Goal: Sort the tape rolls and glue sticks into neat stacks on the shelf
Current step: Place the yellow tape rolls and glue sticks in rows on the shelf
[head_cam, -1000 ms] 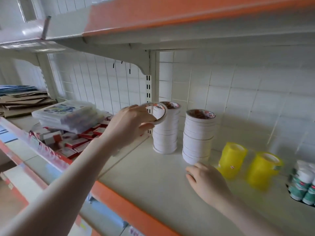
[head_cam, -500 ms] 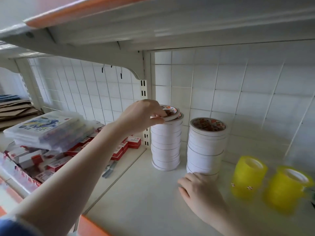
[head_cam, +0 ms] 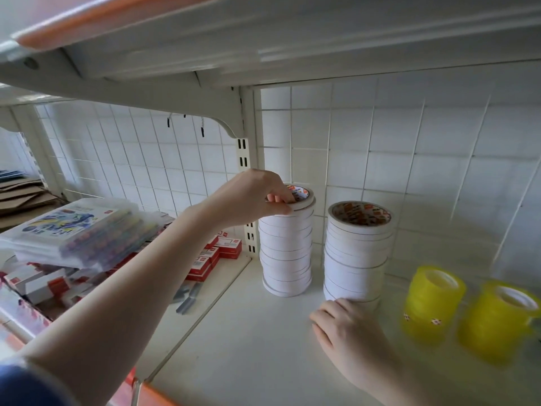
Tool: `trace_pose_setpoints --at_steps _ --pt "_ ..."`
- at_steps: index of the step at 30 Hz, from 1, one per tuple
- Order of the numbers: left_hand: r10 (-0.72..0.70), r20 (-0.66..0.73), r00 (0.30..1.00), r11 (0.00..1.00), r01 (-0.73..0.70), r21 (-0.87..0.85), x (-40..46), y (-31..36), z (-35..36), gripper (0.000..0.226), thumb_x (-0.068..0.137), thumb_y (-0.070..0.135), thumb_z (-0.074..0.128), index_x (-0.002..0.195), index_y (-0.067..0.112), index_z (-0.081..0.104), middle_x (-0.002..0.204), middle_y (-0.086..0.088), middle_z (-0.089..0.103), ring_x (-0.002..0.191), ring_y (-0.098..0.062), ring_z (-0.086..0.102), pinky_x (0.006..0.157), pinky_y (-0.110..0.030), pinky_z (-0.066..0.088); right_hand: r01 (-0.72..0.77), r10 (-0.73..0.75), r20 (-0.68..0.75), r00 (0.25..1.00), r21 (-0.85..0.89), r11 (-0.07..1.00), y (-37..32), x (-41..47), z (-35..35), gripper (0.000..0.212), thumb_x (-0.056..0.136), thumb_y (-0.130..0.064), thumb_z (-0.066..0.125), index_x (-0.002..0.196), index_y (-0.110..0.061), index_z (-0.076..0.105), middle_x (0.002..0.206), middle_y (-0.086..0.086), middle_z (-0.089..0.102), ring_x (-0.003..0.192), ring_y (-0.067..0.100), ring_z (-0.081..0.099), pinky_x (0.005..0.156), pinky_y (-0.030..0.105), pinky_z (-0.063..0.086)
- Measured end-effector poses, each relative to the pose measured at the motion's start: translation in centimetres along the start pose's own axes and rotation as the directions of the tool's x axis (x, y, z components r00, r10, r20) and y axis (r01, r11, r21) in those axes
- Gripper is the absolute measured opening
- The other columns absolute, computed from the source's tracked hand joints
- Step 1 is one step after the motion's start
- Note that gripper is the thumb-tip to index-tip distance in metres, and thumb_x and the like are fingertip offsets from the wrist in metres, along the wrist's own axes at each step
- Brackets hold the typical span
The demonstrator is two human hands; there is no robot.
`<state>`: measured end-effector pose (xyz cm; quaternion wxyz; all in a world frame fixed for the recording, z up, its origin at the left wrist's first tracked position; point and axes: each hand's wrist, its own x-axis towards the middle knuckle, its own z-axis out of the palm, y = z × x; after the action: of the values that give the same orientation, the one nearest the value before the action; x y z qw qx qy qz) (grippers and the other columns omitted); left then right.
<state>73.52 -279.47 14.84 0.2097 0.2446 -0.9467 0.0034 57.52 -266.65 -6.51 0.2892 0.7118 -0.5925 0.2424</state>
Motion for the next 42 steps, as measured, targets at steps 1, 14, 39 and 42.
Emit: trace_pose_setpoints --at_steps 1,14,39,42 --pt "0.000 0.002 1.000 1.000 0.000 -0.002 0.0 0.1 0.0 0.017 0.085 0.028 0.066 0.101 0.023 0.071 0.089 0.005 0.064 0.076 -0.006 0.054 0.070 -0.016 0.042 -0.001 0.001 -0.003 1.000 -0.001 1.000 0.0 0.0 0.0 0.023 0.081 -0.024 0.044 0.060 -0.022 0.053 0.061 -0.006 0.049 0.058 0.017 0.049 0.052 0.030 0.041" --pt "-0.037 -0.037 0.999 0.998 0.034 -0.055 0.3 1.2 0.2 0.016 0.085 0.030 0.065 0.098 0.026 0.073 0.086 0.005 0.064 0.079 -0.013 0.059 0.077 -0.033 0.048 0.011 -0.011 -0.013 1.000 0.013 1.000 0.0 -0.1 -0.1 0.025 0.081 -0.023 0.042 0.060 -0.023 0.056 0.061 -0.007 0.050 0.057 0.016 0.049 0.052 0.029 0.043" --pt "-0.064 -0.198 0.978 0.996 0.076 0.054 -2.2 2.6 0.8 0.029 0.086 0.024 0.063 0.115 0.022 0.064 0.104 0.002 0.062 0.097 -0.016 0.053 0.083 -0.036 0.048 -0.009 0.016 0.095 0.995 -0.068 0.998 -0.3 -1.0 -3.0 0.021 0.074 -0.026 0.050 0.053 -0.024 0.054 0.055 -0.006 0.050 0.052 0.013 0.052 0.045 0.025 0.039" --pt "-0.068 -0.385 0.921 0.993 0.101 0.066 -4.8 3.6 1.7 0.027 0.084 0.020 0.065 0.110 0.016 0.066 0.103 -0.004 0.063 0.098 -0.026 0.055 0.077 -0.039 0.048 -0.073 0.089 0.132 0.987 -0.127 0.989 -0.3 -2.5 -5.4 0.022 0.063 -0.021 0.074 0.053 -0.022 0.054 0.054 -0.004 0.051 0.051 0.017 0.054 0.043 0.024 0.040"
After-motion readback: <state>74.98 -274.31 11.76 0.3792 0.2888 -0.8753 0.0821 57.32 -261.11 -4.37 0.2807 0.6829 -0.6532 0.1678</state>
